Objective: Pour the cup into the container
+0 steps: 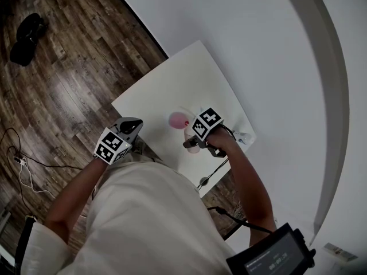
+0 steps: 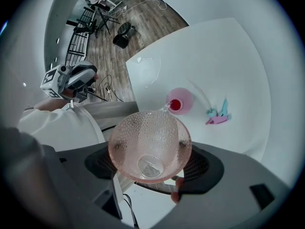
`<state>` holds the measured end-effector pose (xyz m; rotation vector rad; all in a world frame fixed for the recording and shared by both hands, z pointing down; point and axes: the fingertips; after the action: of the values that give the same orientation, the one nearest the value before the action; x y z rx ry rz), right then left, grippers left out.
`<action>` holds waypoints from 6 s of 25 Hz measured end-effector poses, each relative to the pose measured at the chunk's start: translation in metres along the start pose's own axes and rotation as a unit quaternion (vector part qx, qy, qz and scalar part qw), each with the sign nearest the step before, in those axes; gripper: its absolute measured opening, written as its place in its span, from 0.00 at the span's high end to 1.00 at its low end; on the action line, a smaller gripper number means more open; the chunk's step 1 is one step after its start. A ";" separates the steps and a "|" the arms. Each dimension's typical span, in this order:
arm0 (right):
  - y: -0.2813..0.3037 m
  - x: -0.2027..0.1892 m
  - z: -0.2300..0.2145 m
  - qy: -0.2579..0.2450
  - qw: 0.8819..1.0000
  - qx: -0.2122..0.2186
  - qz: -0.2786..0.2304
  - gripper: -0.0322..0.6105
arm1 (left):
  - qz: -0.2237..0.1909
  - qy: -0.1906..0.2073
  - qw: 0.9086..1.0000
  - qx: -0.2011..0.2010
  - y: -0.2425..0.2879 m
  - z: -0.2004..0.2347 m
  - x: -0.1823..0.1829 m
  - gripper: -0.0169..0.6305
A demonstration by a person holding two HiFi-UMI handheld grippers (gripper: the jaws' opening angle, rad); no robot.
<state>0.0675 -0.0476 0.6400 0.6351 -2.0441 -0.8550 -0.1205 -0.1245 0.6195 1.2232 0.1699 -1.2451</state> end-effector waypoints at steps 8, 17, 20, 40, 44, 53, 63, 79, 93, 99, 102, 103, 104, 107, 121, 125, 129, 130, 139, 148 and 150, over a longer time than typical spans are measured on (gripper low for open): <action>-0.002 -0.001 -0.002 0.004 1.000 0.001 0.002 0.36 | -0.002 -0.001 1.000 0.000 0.000 0.000 0.002 0.96; -0.004 -0.002 -0.004 0.003 1.000 0.003 0.006 0.36 | -0.002 -0.003 1.000 0.002 0.001 -0.001 -0.001 0.96; -0.005 -0.002 -0.005 0.003 1.000 0.003 0.008 0.36 | -0.002 -0.004 1.000 0.002 0.001 -0.001 -0.001 0.96; -0.008 -0.004 -0.005 0.001 1.000 0.006 0.020 0.36 | -0.003 -0.005 1.000 -0.001 0.004 -0.002 -0.003 0.96; -0.008 -0.005 -0.004 0.001 1.000 0.008 0.023 0.36 | -0.002 -0.005 1.000 -0.002 0.005 -0.003 -0.003 0.96; -0.009 -0.006 -0.004 -0.001 1.000 0.009 0.029 0.36 | -0.003 -0.006 1.000 -0.002 0.006 -0.003 -0.005 0.96; -0.010 -0.006 -0.003 -0.005 0.999 0.009 0.034 0.36 | -0.004 -0.006 1.000 -0.001 0.006 -0.003 -0.003 0.96; -0.009 -0.009 0.001 -0.007 0.999 0.013 0.050 0.36 | -0.005 -0.006 1.000 -0.003 0.007 -0.001 -0.005 0.96; -0.011 -0.012 0.002 -0.010 0.998 0.015 0.060 0.36 | -0.006 -0.005 1.000 -0.002 0.010 -0.002 -0.004 0.96; -0.012 -0.012 0.002 -0.012 0.998 0.015 0.064 0.36 | -0.007 -0.006 1.000 -0.003 0.011 -0.001 -0.002 0.96; -0.013 -0.011 0.002 -0.013 0.998 0.016 0.066 0.36 | -0.007 -0.006 1.000 -0.004 0.012 -0.002 -0.001 0.96; -0.013 -0.011 0.002 -0.013 0.998 0.016 0.066 0.36 | -0.007 -0.006 1.000 -0.004 0.012 -0.002 -0.001 0.96; -0.013 -0.011 0.003 -0.013 0.998 0.016 0.067 0.36 | -0.007 -0.006 1.000 -0.004 0.012 -0.002 -0.001 0.96; -0.013 -0.010 0.004 -0.015 0.997 0.017 0.069 0.36 | -0.008 -0.006 1.000 -0.004 0.012 -0.001 0.000 0.96; -0.014 -0.012 0.004 -0.017 0.996 0.016 0.081 0.36 | -0.007 -0.007 1.000 -0.005 0.013 -0.001 -0.002 0.96; -0.015 -0.011 0.004 -0.017 0.996 0.015 0.083 0.36 | -0.007 -0.008 1.000 -0.007 0.013 0.000 -0.002 0.96; -0.016 -0.012 0.004 -0.016 0.996 0.014 0.086 0.36 | -0.008 -0.008 1.000 -0.007 0.013 0.000 -0.002 0.96; -0.016 -0.012 0.004 -0.016 0.996 0.014 0.086 0.36 | -0.008 -0.008 1.000 -0.007 0.013 0.000 -0.002 0.96; -0.014 -0.013 0.001 -0.010 0.996 0.016 0.091 0.36 | -0.006 -0.005 1.000 -0.010 0.013 0.003 -0.002 0.96; -0.015 -0.013 0.003 -0.014 0.995 0.017 0.099 0.36 | -0.007 -0.005 1.000 -0.010 0.013 0.003 -0.001 0.96; -0.015 -0.013 0.004 -0.016 0.994 0.018 0.102 0.36 | -0.007 -0.006 1.000 -0.010 0.013 0.003 -0.001 0.96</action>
<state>0.0736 -0.0468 0.6207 0.4250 -2.1142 -0.7141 -0.1126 -0.1284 0.6292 1.1992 0.1824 -1.2598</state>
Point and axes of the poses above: the fingertips, and each gripper's own axes: y forward along the fingers, z to its left, x out of its top, and after that the axes turned 11 degrees about z, right-handed
